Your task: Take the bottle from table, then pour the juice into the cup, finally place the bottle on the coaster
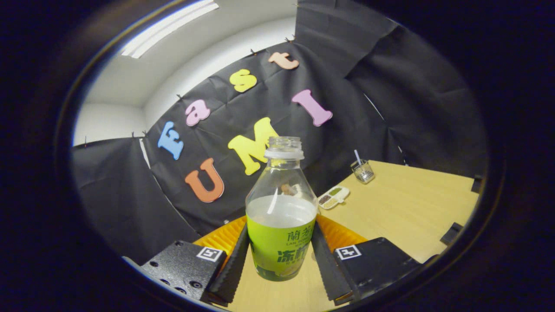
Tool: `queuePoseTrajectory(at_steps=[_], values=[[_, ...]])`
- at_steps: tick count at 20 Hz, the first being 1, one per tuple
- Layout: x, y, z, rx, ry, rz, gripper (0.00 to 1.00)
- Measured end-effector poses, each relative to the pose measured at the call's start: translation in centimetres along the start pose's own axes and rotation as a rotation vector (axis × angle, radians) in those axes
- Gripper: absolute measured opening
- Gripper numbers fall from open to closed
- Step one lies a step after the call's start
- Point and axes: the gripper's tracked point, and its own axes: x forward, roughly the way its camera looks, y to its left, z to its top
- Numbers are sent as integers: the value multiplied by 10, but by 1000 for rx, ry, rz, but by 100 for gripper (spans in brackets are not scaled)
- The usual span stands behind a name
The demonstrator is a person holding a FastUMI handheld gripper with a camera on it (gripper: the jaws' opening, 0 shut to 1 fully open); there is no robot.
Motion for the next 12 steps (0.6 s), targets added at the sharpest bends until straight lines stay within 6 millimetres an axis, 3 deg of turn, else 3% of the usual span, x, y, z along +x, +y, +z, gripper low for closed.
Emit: queuePoseTrajectory(at_steps=[4, 12], values=[[8, 25, 21, -134, -55, 79, 80], [54, 31, 21, -445, -17, 19, 80]])
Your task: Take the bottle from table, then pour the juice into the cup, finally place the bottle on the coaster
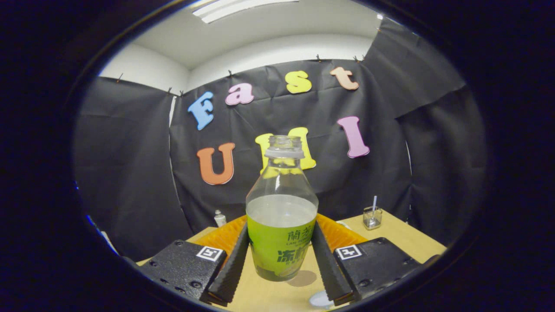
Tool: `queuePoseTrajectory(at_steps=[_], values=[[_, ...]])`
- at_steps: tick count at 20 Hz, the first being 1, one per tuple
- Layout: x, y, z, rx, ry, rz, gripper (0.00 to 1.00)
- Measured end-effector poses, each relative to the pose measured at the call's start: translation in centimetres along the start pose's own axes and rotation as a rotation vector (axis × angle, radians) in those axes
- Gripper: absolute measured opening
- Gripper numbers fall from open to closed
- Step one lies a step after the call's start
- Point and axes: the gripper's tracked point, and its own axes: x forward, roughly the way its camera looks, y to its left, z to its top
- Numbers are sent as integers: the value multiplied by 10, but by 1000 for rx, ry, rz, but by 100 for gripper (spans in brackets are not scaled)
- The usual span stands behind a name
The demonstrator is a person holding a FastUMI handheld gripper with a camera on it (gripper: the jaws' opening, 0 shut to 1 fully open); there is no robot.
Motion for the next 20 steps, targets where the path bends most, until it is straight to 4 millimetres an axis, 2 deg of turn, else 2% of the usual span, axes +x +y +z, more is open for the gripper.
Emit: queuePoseTrajectory(at_steps=[4, 8, 12, 20], values=[[28, 1, -3, -125, 23, -57, 80], [53, 14, -18, -129, 1, -54, 81], [81, 6, -65, -165, 60, -106, 81], [121, -33, -138, -159, 127, -187, 82]])
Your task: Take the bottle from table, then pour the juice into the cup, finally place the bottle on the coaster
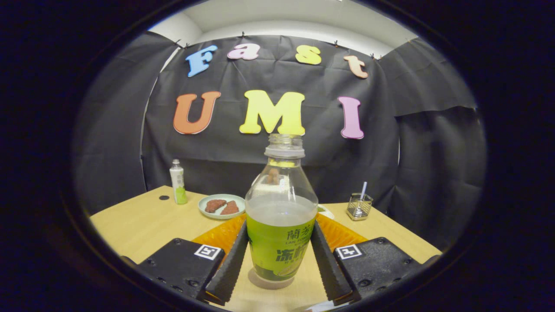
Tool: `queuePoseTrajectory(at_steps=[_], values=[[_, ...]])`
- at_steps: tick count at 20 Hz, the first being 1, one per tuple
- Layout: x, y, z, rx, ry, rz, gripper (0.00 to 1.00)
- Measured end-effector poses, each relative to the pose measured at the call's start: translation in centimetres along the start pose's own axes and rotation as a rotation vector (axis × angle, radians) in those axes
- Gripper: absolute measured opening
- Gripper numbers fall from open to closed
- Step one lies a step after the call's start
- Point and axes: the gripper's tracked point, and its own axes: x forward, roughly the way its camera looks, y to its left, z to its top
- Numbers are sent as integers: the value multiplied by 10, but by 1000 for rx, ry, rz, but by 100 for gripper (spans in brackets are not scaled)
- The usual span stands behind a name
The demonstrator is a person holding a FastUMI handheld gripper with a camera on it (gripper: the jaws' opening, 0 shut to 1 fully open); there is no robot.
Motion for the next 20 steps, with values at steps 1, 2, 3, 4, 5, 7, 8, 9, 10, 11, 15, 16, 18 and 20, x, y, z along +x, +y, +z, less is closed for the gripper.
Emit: queuePoseTrajectory(at_steps=[1, 2, 3, 4, 5, 7, 8, 9, 10, 11, 15, 16, 18, 20], values=[[0, -6, -9, 4, 1, -7, 82], [4, -8, -14, 7, 1, -18, 82], [5, -7, -13, -16, -8, -26, 82], [8, -6, -12, -43, -19, -35, 82], [9, -3, -14, -62, -1, -35, 82], [14, 4, -17, -73, 24, -18, 82], [16, 8, -19, -74, 30, -18, 82], [17, 9, -22, -72, 34, -20, 82], [19, 11, -26, -58, 39, -20, 82], [21, 13, -30, -42, 42, -18, 82], [31, 12, -47, -4, 55, -39, 82], [32, 11, -48, 0, 52, -45, 83], [36, 9, -50, 2, 50, -51, 86], [36, 8, -53, 10, 59, -47, 92]])
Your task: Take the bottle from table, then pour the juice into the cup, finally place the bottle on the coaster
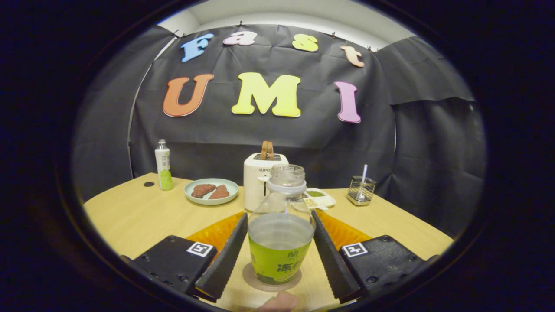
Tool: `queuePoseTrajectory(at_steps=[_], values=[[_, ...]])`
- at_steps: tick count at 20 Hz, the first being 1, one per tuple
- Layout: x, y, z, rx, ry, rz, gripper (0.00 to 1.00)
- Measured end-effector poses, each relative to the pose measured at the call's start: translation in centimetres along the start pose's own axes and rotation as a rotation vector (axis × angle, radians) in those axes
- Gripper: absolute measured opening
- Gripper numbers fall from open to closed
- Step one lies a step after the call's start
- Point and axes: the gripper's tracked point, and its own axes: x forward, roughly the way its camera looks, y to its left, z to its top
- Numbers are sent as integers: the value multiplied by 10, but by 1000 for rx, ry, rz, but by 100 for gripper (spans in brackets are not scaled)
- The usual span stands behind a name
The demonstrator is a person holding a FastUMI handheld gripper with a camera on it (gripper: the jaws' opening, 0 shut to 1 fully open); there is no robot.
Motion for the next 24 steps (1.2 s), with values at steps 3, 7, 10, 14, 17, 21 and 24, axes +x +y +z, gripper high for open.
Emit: queuePoseTrajectory(at_steps=[3, 7, 10, 14, 17, 21, 24], values=[[-6, 0, 7, 44, -29, 20, 97], [-14, -4, 16, 41, -49, 11, 100], [-24, -2, 26, 34, -59, 27, 100], [-49, 1, 49, 32, -75, 59, 100], [-72, 4, 79, 10, -87, 76, 100], [-108, -8, 95, 22, -99, 52, 100], [-145, -17, 109, 63, -139, 33, 100]])
